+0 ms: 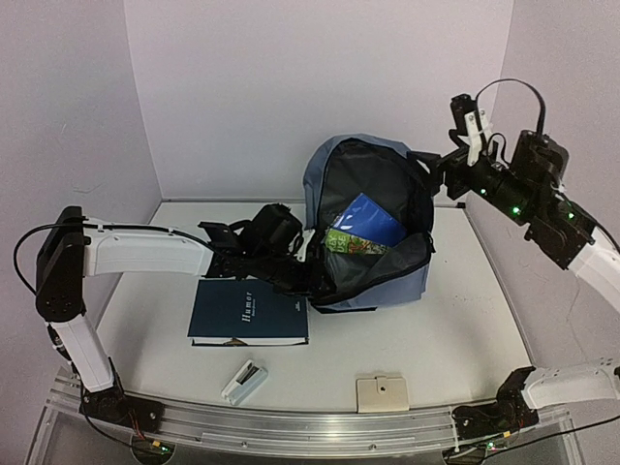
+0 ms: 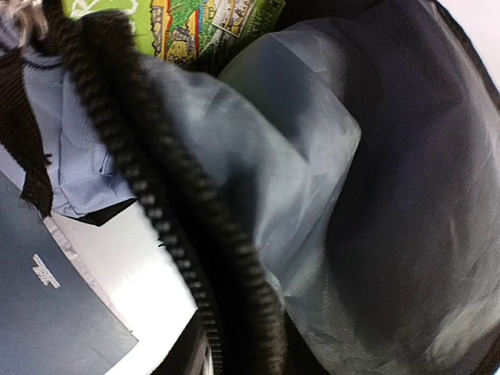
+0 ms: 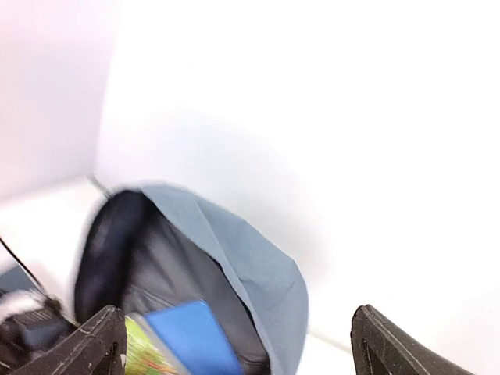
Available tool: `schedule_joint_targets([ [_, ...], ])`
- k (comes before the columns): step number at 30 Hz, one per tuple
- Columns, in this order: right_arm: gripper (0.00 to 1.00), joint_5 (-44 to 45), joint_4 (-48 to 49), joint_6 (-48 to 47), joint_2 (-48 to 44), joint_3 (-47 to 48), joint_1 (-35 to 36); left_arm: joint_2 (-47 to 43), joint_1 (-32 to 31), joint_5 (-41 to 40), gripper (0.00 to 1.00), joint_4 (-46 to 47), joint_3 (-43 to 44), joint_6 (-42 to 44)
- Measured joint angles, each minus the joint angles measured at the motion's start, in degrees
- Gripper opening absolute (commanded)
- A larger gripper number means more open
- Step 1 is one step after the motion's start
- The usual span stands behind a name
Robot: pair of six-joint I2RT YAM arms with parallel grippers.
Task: Pack the student bag
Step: Pick up the book from the center of the board.
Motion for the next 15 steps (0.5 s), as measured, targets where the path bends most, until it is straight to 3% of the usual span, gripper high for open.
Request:
schedule_joint_targets([
  [7, 0.96, -0.35, -5.08, 14.15, -3.13, -0.09, 0.0, -1.33, -0.09, -1.24, 0.82, -0.17, 0.28, 0.52],
  [15, 0.93, 0.13, -10.33, 21.97, -5.35, -1.44, -0.02, -10.96, -0.33, -2.32, 0.99, 0.73, -2.64, 1.68],
])
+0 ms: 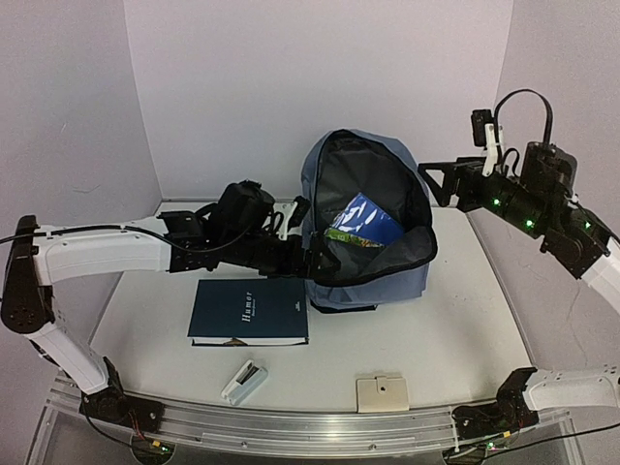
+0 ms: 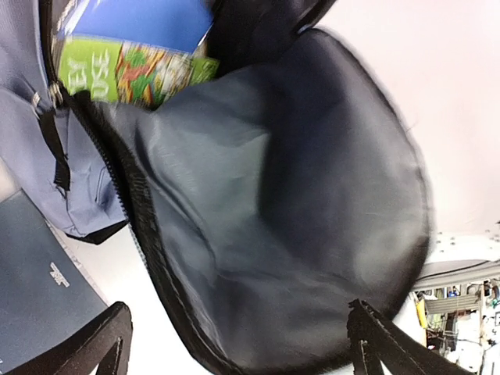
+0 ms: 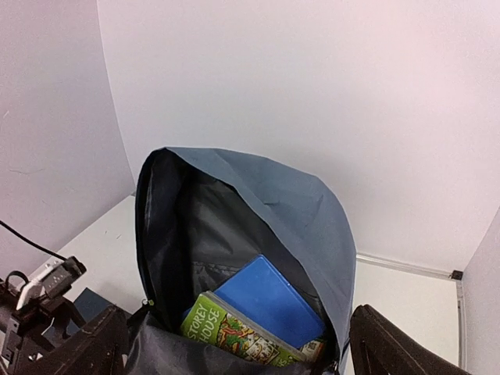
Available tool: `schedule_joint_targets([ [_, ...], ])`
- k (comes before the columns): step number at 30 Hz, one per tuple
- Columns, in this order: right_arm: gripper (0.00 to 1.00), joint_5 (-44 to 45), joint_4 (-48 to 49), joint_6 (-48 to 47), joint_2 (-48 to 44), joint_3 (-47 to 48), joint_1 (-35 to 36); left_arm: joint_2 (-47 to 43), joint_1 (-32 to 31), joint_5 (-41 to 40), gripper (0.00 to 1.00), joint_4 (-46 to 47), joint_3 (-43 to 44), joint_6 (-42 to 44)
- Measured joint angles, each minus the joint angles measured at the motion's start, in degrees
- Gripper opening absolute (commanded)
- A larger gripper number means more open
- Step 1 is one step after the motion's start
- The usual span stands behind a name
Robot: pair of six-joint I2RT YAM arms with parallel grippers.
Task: Pack the student bag
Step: Pick up the book from the center of the board.
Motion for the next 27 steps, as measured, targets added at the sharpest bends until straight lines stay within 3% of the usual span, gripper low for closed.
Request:
schedule_joint_targets([
  [8, 0.92, -1.02, -2.88, 5.19, -0.28, 0.0, 0.5, -5.56, 0.3, -5.9, 1.0, -3.68, -0.18, 1.4],
  [12, 0.92, -3.15, -3.59, 8.88, -0.33, -0.05, 3.94, -8.22, 3.93, -6.96, 1.0, -6.46, -2.23, 1.0],
  [20, 0.91, 1.67, -2.39, 16.42, 2.4, -2.97, 25.01, -15.31, 22.48, -7.1, 1.0, -11.31, -14.75, -2.32],
  [27, 0.89, 9.56, 0.11, 20.93, 19.58, 1.15, 40.81, -19.48, 34.23, -7.52, 1.0, -14.14, -28.22, -5.37],
])
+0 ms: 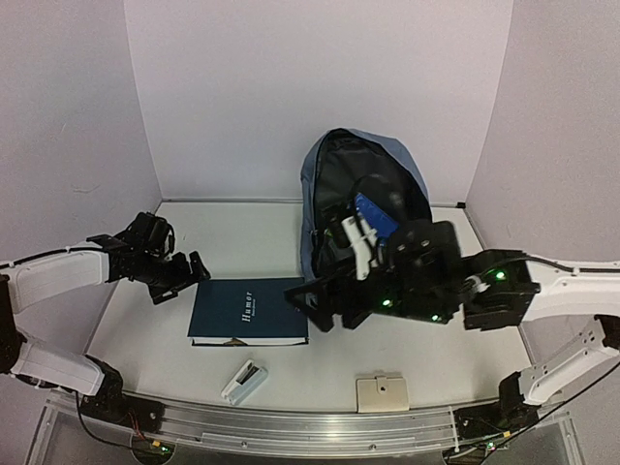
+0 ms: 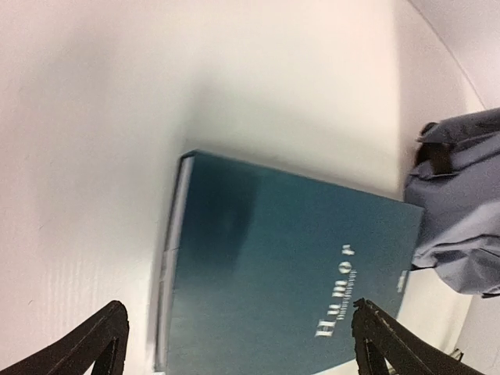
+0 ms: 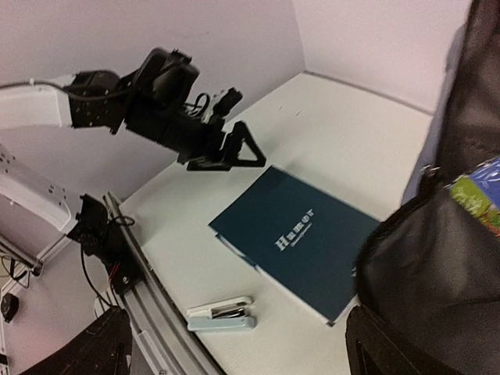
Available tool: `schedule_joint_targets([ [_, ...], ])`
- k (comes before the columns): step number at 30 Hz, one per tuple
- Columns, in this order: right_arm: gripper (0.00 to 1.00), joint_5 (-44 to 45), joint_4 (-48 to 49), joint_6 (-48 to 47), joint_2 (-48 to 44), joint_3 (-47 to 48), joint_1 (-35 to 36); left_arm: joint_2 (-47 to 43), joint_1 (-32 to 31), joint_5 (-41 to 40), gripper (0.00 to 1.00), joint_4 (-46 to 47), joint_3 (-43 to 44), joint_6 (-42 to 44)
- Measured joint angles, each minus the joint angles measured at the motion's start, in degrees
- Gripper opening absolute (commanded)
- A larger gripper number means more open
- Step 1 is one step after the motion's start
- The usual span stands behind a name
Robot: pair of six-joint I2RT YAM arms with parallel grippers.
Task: Pack the student bag
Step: Pick up the book from the center of the board.
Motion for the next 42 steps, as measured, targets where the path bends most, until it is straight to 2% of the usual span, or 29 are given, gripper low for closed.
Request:
schedule_joint_targets([
  [6, 0.88, 2.65, 1.3, 2.8, 16.45, 7.27, 3.44, -1.98, 2.71, 1.27, 1.0, 0.43, -7.09, -2.54],
  [8, 0.84, 3.89, 1.35, 1.77, 21.04, 8.97, 4.02, -2.29, 2.93, 2.06, 1.0, 0.99, -8.51, -3.12],
  [10, 0.76, 4.85, 1.48, -0.29, 24.78, 10.29, 4.38, -2.71, 3.04, 2.95, 1.0, 1.56, -9.65, -3.73],
  [22, 0.59, 12.91, 1.71, -20.73, 47.94, 22.7, 4.82, -3.45, 3.68, 6.07, 1.0, 5.53, -10.87, -4.01],
  [25, 0.56, 14.73, 1.61, -24.19, 51.58, 24.7, 4.67, -3.8, 3.69, 6.86, 1.0, 6.06, -11.29, -3.97],
  [32, 0.41, 17.99, 2.14, -30.06, 57.32, 29.35, 3.88, -3.99, 3.78, 8.06, 1.0, 6.76, -11.41, -3.88],
  [42, 0.44, 21.06, 2.97, -33.95, 59.74, 31.36, 2.56, -3.99, 3.78, 9.61, 1.0, 7.87, -12.22, -3.75],
])
